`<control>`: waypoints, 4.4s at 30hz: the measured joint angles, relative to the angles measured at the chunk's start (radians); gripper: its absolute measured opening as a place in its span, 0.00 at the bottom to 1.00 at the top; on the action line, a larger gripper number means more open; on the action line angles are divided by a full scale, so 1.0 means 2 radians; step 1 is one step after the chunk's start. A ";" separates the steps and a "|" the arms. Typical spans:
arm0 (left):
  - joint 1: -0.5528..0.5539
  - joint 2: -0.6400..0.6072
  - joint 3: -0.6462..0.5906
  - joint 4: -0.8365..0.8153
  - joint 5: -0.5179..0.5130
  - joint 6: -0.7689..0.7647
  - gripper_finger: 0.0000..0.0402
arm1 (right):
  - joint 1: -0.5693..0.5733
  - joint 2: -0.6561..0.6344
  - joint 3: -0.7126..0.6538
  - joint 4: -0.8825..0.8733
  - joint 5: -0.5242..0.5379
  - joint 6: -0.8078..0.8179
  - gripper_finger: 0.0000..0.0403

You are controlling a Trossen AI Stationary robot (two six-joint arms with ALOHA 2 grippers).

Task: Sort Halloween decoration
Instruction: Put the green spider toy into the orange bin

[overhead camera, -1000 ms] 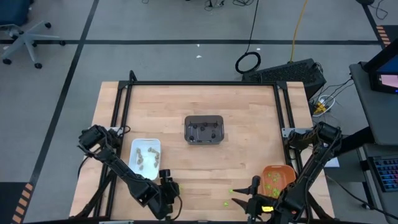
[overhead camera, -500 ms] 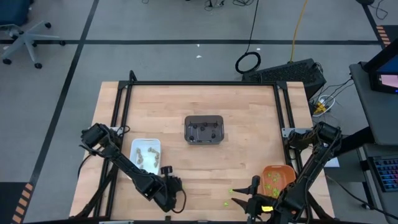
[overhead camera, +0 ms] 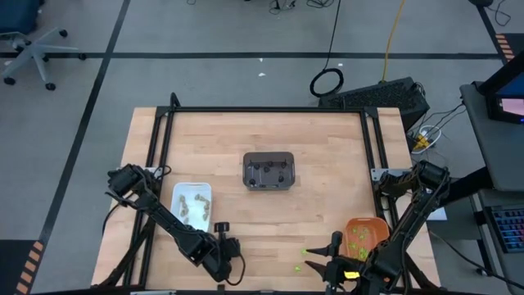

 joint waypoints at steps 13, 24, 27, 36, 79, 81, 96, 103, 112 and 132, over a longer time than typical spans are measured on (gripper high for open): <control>0.002 -0.017 0.031 -0.013 -0.067 0.070 0.00 | -0.013 0.003 0.000 0.058 -0.001 -0.023 0.35; 0.000 -0.019 0.090 -0.015 -0.211 0.225 0.00 | -0.073 0.065 0.000 0.158 -0.014 -0.036 0.35; 0.001 -0.020 0.108 -0.013 -0.251 0.268 0.00 | -0.100 0.075 0.000 0.179 -0.044 -0.017 0.37; 0.001 -0.020 0.130 0.002 -0.285 0.358 0.00 | -0.146 0.077 0.000 0.266 -0.082 -0.061 0.45; -0.034 -0.021 0.130 0.007 -0.308 0.279 0.26 | -0.166 0.051 0.000 0.279 -0.159 -0.123 0.01; -0.045 -0.024 0.130 0.006 -0.348 0.278 0.31 | -0.159 0.035 0.000 0.255 -0.158 -0.130 0.00; -0.049 -0.047 0.074 0.035 -0.285 0.248 0.37 | -0.111 0.022 0.000 0.208 -0.091 -0.248 0.00; -0.044 -0.047 0.073 0.092 -0.221 0.284 0.37 | -0.116 0.075 0.000 0.276 -0.066 -0.250 0.00; -0.040 -0.045 0.011 0.265 -0.168 0.365 0.37 | -0.097 0.061 0.000 0.292 -0.124 -0.302 0.00; -0.019 -0.044 -0.049 0.481 -0.164 0.386 0.37 | -0.087 -0.041 -0.208 0.503 -0.172 -0.297 0.00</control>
